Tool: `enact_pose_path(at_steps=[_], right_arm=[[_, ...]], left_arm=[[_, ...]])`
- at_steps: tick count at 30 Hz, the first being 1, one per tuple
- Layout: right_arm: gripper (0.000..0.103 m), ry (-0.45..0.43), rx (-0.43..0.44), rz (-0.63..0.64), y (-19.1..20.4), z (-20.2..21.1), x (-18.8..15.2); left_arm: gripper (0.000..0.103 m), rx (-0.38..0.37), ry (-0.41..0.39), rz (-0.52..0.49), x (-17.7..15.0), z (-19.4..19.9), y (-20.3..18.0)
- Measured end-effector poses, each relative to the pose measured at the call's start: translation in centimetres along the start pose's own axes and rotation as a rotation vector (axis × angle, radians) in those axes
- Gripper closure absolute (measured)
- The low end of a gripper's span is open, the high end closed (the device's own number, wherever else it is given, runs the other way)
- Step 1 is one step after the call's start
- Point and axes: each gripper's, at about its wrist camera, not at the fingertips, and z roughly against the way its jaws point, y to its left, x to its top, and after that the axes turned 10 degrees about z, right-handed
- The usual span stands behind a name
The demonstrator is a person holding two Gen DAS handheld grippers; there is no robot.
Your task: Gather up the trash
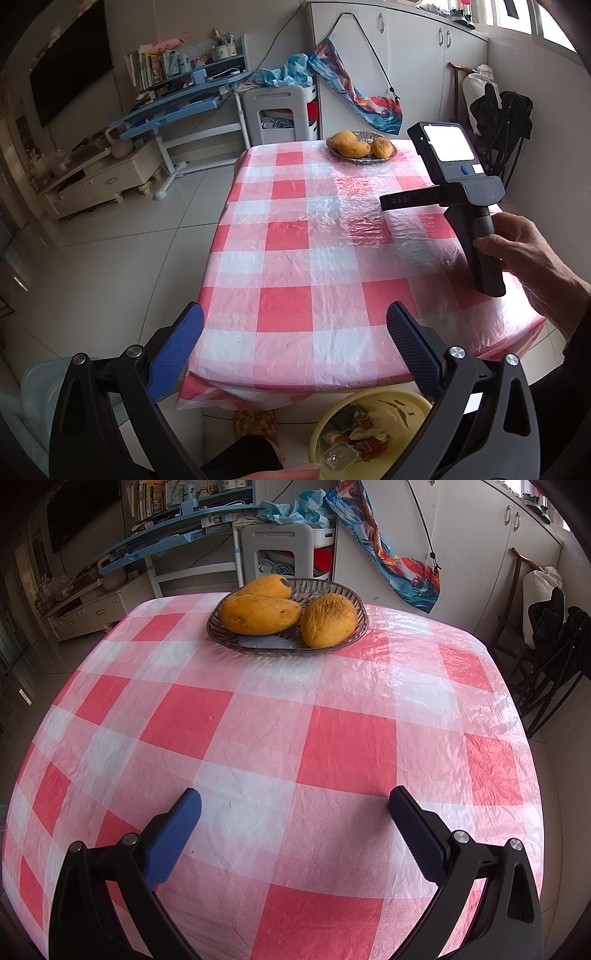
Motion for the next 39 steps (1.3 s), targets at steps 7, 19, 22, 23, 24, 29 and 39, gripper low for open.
enact_pose_path(at_steps=[7,19,22,23,24,29,39], right_arm=[[0.006,0.000,-0.001,0.000,0.1,-0.3,0.2],[0.006,0.039,0.008,-0.009,-0.1,2.3,-0.6],[0.006,-0.073,-0.029,0.017,1.3,7.3,-0.7],[0.006,-0.129,-0.031,0.015,1.9,9.5,-1.0],[0.006,-0.187,-0.026,0.008,3.2,10.8,-0.5],[0.006,-0.444,-0.008,-0.003,5.9,19.2,-4.2],[0.006,-0.753,-0.105,-0.008,10.1,24.8,-6.4]], left_arm=[[0.007,-0.006,0.007,0.001,0.2,-0.6,-0.4],[0.007,-0.032,-0.015,0.022,0.9,-0.5,0.1],[0.007,-0.062,-0.071,0.029,0.7,0.6,0.4],[0.007,-0.071,-0.106,0.031,0.5,1.1,0.4],[0.007,-0.083,-0.140,0.028,0.4,1.7,0.5],[0.007,-0.108,-0.184,0.039,0.3,3.6,0.8],[0.007,-0.074,-0.229,0.034,-1.7,8.4,2.4]])
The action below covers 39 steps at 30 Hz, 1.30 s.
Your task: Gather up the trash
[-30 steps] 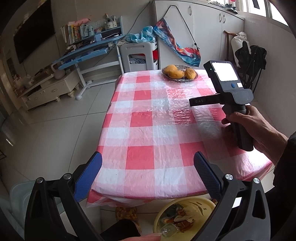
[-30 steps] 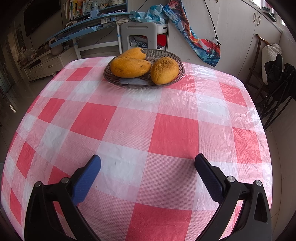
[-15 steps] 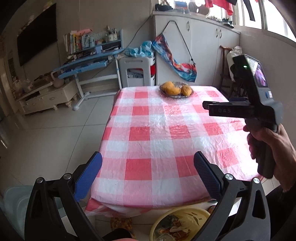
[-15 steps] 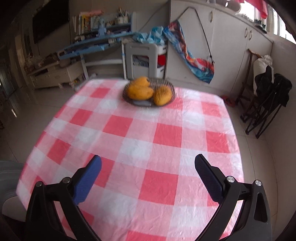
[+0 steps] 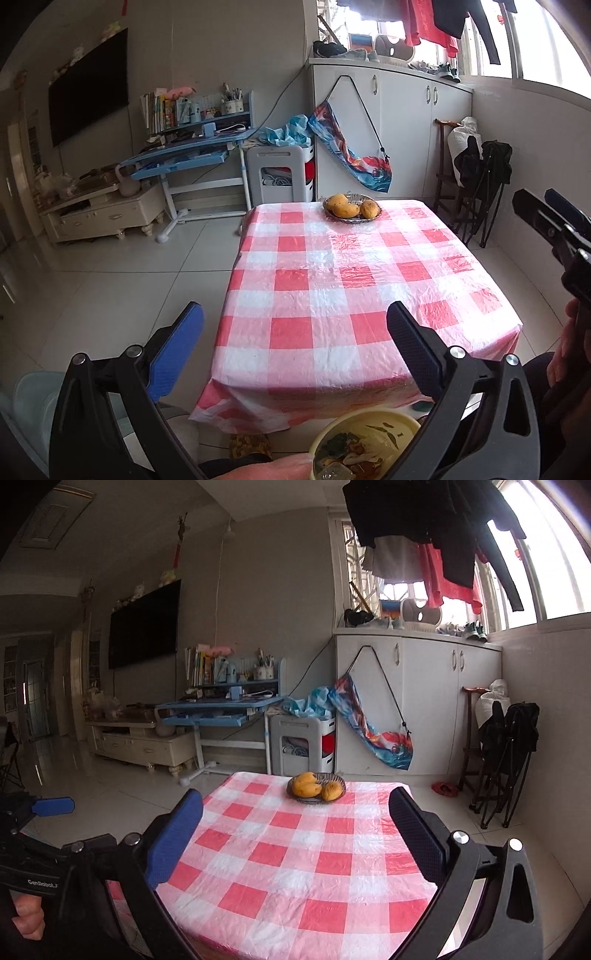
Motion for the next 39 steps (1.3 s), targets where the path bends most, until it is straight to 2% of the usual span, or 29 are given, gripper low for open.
enact_pose_path(at_steps=[5,9,14,19,29,39], right_arm=[[0.006,-0.015,-0.051,0.044,1.5,1.5,0.2],[0.006,0.008,-0.062,0.076,2.7,1.7,-0.5],[0.006,0.028,-0.090,0.136,3.9,0.8,-0.8],[0.006,0.028,-0.105,0.125,4.0,0.8,-1.4],[0.006,0.068,-0.112,0.003,1.9,0.3,-1.8],[0.006,0.097,-0.119,0.036,2.1,0.1,-1.8]], left_arm=[[0.007,0.020,0.037,0.008,-1.0,0.5,0.8],[0.007,0.027,0.002,0.024,-1.4,1.1,1.3],[0.007,0.037,-0.033,-0.005,-1.9,1.5,0.8],[0.007,0.042,-0.053,-0.019,-1.9,1.7,0.8],[0.007,0.020,-0.064,0.017,-1.8,2.0,1.6],[0.007,0.011,-0.040,0.046,-1.5,1.4,2.1]])
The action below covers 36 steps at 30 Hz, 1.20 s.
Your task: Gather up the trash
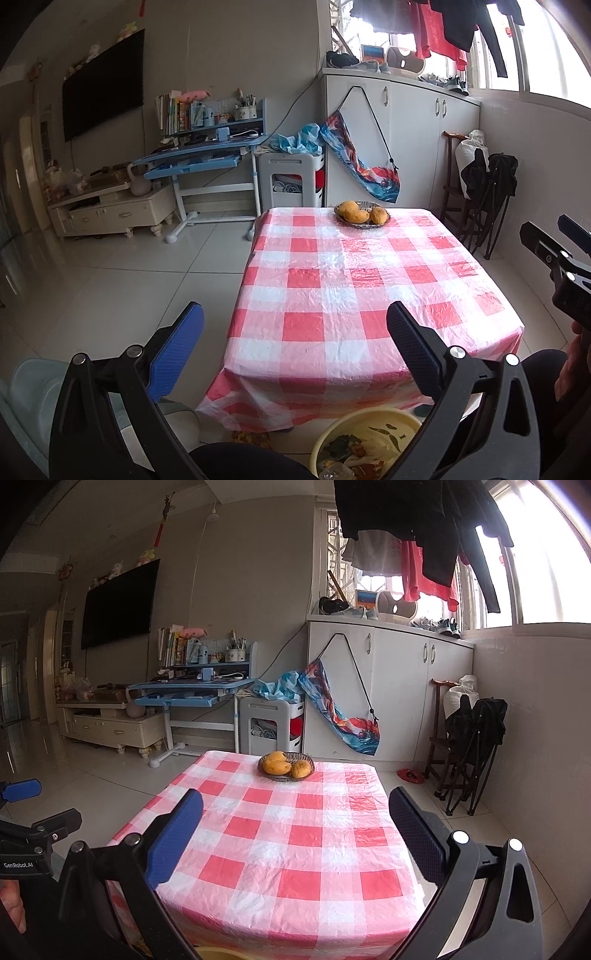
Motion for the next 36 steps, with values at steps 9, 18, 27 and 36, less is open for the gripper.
enact_pose_path(at_steps=[9,18,27,36], right_arm=[[0.006,0.027,0.005,0.032,0.4,-0.4,0.0],[0.006,0.034,0.009,0.068,0.5,-0.3,0.0],[0.006,0.041,0.009,0.083,0.7,-0.4,-0.1],[0.006,0.056,0.007,0.127,1.5,-0.8,-0.1]], left_arm=[[0.007,-0.002,0.051,0.020,0.3,-1.1,0.4],[0.007,0.008,0.077,0.006,0.1,-1.8,-0.3],[0.007,0.012,0.084,0.001,0.1,-2.0,-0.4],[0.007,0.009,0.087,0.001,0.1,-2.0,-0.3]])
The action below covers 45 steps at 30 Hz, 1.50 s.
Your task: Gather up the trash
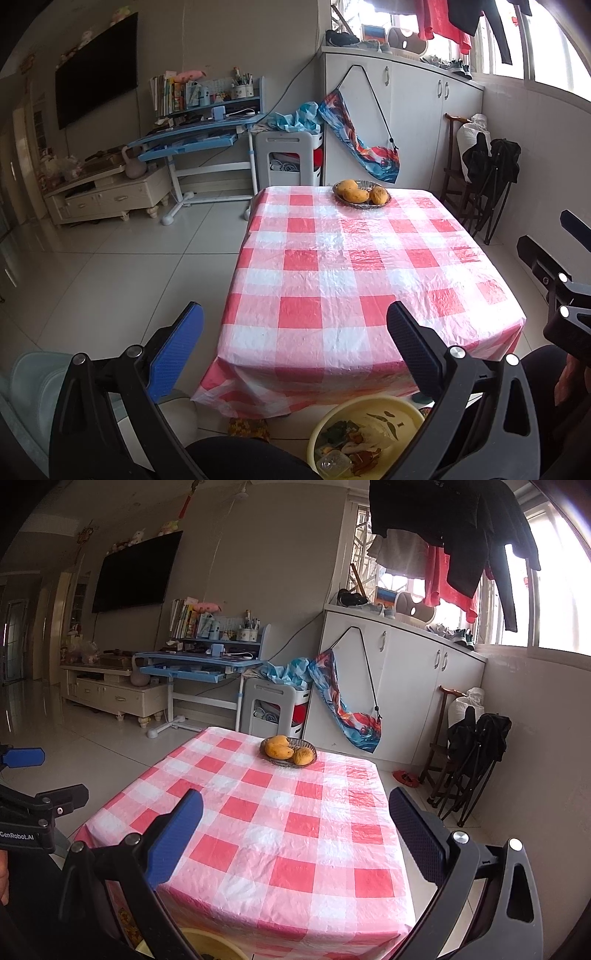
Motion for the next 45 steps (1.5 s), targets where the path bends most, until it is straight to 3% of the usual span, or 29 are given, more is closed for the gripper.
enact_pose_path(at_steps=[37,45], right_arm=[[0.006,0.027,-0.009,0.045,0.8,-0.5,-0.1],[0.006,0.022,0.002,0.003,-0.1,-0.6,-0.5]], left_arm=[[0.007,-0.012,0.046,-0.021,0.0,-0.9,0.1],[0.007,-0.024,-0.036,0.013,0.2,0.2,0.7]])
